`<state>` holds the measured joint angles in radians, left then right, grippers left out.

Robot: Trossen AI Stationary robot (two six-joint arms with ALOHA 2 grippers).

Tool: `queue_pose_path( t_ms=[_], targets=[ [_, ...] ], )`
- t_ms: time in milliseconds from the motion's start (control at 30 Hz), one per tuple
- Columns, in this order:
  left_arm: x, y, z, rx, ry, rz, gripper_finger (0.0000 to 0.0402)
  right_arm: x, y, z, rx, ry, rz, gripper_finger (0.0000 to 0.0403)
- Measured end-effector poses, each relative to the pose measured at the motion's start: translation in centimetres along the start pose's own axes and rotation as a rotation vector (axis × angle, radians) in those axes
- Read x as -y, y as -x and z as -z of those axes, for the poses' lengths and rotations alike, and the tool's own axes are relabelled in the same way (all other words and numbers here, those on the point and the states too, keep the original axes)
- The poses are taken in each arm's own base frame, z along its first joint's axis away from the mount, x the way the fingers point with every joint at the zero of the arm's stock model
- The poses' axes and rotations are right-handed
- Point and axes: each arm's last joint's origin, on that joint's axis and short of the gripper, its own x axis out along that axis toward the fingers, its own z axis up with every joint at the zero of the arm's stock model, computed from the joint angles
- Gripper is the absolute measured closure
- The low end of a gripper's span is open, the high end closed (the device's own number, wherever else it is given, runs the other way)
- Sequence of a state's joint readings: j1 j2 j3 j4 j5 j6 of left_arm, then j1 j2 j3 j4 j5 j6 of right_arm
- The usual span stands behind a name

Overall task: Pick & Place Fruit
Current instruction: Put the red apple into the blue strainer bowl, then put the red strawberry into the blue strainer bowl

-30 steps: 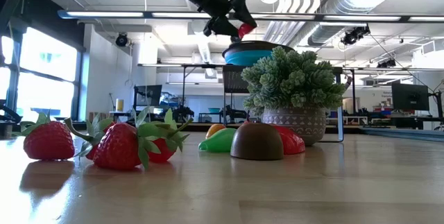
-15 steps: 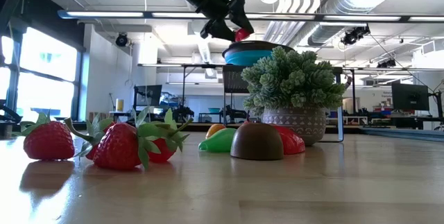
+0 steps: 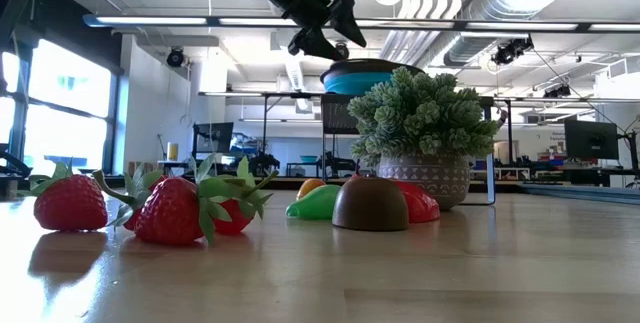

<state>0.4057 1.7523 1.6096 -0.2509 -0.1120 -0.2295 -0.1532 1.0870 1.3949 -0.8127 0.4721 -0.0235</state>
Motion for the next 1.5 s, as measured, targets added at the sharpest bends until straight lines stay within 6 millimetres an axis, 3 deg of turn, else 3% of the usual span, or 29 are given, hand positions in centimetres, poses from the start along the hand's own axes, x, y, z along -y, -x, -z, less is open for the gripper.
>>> queue_pose_path(
  t_ms=[400,967,1133,1500],
  targets=[
    [0.08,0.00,-0.19,0.018,0.006,0.016,0.0096,0.00,0.00,0.00,0.000,0.000,0.000,0.0398],
    [0.21,0.00,-0.15,0.007,0.040,0.063,0.0276,-0.01,0.00,0.00,0.000,-0.001,-0.001,0.0398],
    [0.20,0.00,-0.12,0.003,0.039,0.062,0.0295,-0.01,0.00,0.00,0.000,-0.015,-0.001,0.0398],
    [0.22,0.00,-0.08,0.000,0.039,0.064,0.0297,-0.02,-0.01,0.00,0.000,-0.029,-0.003,0.0398]
  ],
)
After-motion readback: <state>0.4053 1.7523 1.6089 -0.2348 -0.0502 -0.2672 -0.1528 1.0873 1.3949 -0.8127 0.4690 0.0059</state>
